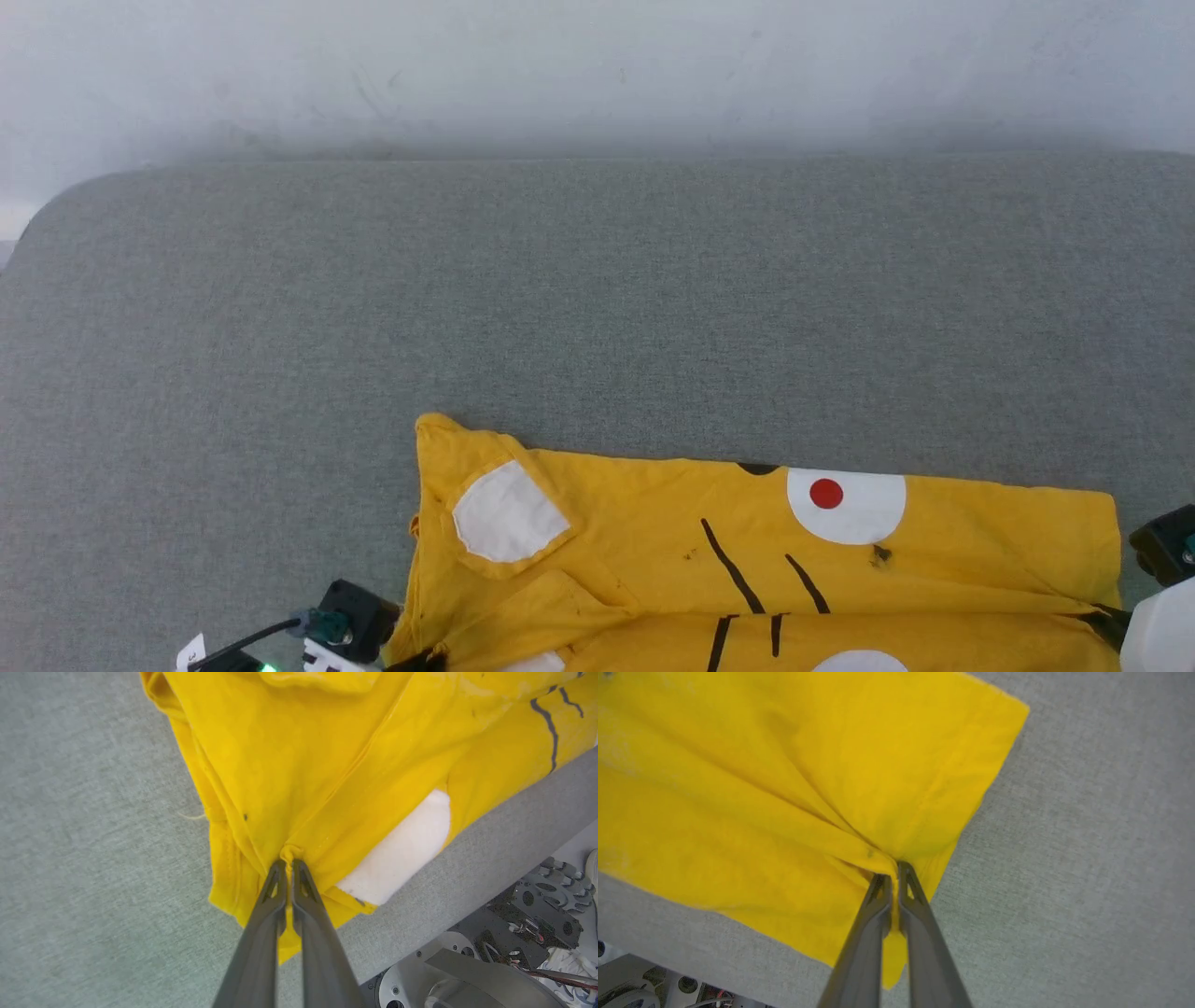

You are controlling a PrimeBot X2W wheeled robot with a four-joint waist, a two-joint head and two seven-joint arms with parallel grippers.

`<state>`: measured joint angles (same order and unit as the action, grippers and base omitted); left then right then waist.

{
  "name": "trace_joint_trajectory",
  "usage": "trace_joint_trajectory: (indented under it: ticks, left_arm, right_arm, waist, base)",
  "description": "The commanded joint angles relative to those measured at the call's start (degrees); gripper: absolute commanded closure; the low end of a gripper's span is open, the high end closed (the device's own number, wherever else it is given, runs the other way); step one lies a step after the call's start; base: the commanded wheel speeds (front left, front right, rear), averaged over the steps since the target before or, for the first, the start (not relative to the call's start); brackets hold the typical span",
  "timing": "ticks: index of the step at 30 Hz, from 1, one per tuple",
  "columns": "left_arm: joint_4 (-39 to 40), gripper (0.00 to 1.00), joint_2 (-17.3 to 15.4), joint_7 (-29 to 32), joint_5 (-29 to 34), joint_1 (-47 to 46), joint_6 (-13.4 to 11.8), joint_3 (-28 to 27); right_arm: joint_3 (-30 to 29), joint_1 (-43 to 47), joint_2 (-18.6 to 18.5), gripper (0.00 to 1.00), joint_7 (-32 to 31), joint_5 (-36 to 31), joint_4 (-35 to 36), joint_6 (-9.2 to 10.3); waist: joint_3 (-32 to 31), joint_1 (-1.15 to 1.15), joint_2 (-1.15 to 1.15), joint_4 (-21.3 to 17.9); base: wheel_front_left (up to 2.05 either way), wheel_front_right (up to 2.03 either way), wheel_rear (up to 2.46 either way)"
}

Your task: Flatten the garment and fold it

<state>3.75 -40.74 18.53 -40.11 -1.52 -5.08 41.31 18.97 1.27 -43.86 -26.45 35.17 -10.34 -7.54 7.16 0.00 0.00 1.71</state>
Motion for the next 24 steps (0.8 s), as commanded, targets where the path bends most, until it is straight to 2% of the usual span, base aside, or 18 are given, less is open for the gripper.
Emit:
trace_joint_trajectory:
  ticks: [1,2,8,14,17,19,24]
  left_arm:
    - [-0.88,0.64,0.58,-0.87,0.57,-0.97,0.30,0.12]
    - [-1.61,0.00,1.11,-1.87,0.70,-1.22,0.27,-0.08]
    - [-3.36,0.00,3.74,-10.16,0.37,-1.91,0.20,-2.87]
    - [-2.58,0.00,6.53,-19.87,-2.19,-1.20,-0.34,-7.78]
    - [-3.14,0.00,8.63,-26.08,-2.93,-0.45,-2.02,-10.96]
    - [-3.54,0.00,10.63,-30.10,-3.62,0.13,-3.14,-13.17]
    - [-2.42,0.00,16.80,-33.44,-0.88,1.68,-5.90,-21.47]
  right_arm:
    - [0.18,-0.47,0.61,0.00,0.50,-0.31,-0.71,0.05]
    - [0.18,-0.60,1.03,0.00,0.94,0.10,-1.05,0.05]
    - [-2.95,-1.61,2.70,0.00,3.11,4.88,0.97,0.05]
    - [-11.33,0.06,6.26,0.00,3.06,7.16,6.33,0.05]
    - [-15.86,2.07,9.88,0.00,2.38,4.28,7.40,0.05]
    - [-19.02,3.69,13.57,0.00,1.47,2.44,7.31,0.05]
    - [-26.89,6.55,23.34,0.00,-0.34,-3.39,5.81,0.05]
  waist:
    - [-0.05,0.00,0.00,0.02]
    - [-0.16,0.00,0.00,0.04]
    - [-1.44,0.00,0.00,-0.13]
    - [-2.95,0.00,0.00,-0.44]
    - [-3.45,0.00,0.00,-0.63]
    - [-3.66,0.00,0.00,-0.64]
    - [-3.71,0.00,0.00,-0.42]
  base:
    - [0.00,0.00,0.00]
    - [0.00,0.00,0.00]
    - [0.00,0.00,0.00]
    - [0.00,0.00,0.00]
    - [0.00,0.00,0.00]
    - [0.00,0.00,0.00]
    - [0.00,0.00,0.00]
